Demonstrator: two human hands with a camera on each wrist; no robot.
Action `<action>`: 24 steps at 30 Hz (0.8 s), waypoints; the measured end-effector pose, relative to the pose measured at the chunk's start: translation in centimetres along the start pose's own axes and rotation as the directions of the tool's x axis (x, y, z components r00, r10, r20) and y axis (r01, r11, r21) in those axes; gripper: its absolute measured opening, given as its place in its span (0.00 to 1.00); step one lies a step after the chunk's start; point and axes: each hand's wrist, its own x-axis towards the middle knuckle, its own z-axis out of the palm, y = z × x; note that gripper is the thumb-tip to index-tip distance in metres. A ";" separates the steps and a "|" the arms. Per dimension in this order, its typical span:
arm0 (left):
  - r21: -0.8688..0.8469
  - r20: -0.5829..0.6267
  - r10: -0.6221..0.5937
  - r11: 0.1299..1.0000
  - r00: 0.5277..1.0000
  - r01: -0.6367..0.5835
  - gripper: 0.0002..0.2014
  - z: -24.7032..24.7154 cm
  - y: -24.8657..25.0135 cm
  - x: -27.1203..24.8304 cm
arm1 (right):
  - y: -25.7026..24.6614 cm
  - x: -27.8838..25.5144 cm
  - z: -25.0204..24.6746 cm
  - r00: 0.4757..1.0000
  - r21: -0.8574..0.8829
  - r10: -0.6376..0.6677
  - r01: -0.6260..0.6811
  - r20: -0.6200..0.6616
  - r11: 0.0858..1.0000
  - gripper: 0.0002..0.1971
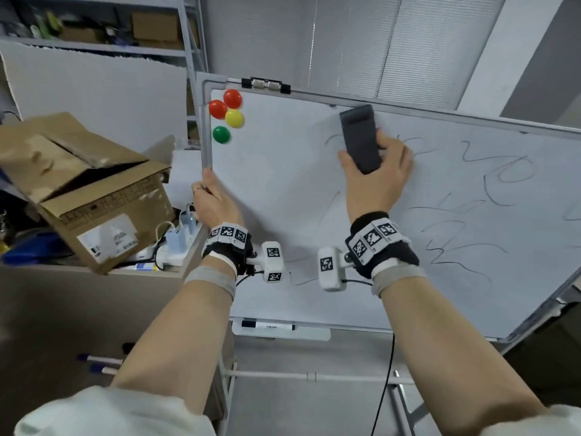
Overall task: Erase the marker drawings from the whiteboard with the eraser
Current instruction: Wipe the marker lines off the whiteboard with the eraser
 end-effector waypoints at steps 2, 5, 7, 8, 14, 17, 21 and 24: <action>-0.019 0.002 0.001 1.000 1.000 -0.001 0.21 -0.1 0.1 0.1 | -0.7 -1.0 0.3 0.985 -0.039 -0.120 0.126 0.125 0.991 0.27; -0.030 -0.005 0.008 1.000 1.000 -0.008 0.22 0.0 -0.1 0.3 | -1.3 -2.3 0.3 0.902 -0.123 -0.322 0.369 0.289 0.921 0.27; -0.038 -0.003 0.008 0.999 1.000 -0.008 0.22 0.1 0.0 0.1 | -1.4 -0.6 0.2 0.949 -0.167 -0.268 0.295 0.166 0.941 0.28; -0.039 0.004 0.004 0.999 1.000 -0.004 0.22 0.2 0.0 0.0 | -1.4 0.4 0.0 0.974 -0.168 -0.211 0.222 0.080 0.960 0.29; -0.030 0.062 -0.015 0.999 0.998 0.017 0.23 0.0 0.0 0.3 | 0.4 -2.8 0.2 0.877 -0.194 -0.359 0.432 0.321 0.881 0.31; 0.002 0.097 -0.029 1.000 0.995 0.029 0.21 -0.4 0.0 0.2 | 0.0 -2.3 0.5 0.848 -0.201 -0.380 0.472 0.371 0.858 0.30; -0.027 0.139 -0.042 0.999 0.989 0.047 0.24 -0.9 -1.0 -0.2 | -2.1 1.7 1.0 0.917 -0.170 -0.376 0.395 0.133 0.903 0.29; -0.039 0.220 -0.083 0.995 0.972 0.094 0.25 -1.8 -3.7 -0.6 | -1.1 -1.4 2.4 0.879 -0.107 -0.408 0.443 0.247 0.890 0.28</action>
